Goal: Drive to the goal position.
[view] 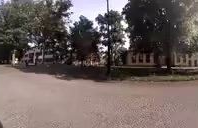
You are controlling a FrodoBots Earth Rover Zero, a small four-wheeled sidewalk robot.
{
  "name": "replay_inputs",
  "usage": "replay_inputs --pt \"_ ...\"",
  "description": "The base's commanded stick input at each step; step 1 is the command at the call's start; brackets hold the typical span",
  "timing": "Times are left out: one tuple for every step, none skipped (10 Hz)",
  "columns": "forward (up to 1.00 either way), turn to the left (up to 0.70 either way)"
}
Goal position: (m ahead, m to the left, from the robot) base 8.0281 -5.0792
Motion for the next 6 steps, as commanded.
replay_inputs --pt "0.44 0.27" --pt "0.44 0.27" --pt "0.44 0.27" --pt "0.44 0.27" --pt "0.44 0.27" --pt "0.44 0.27"
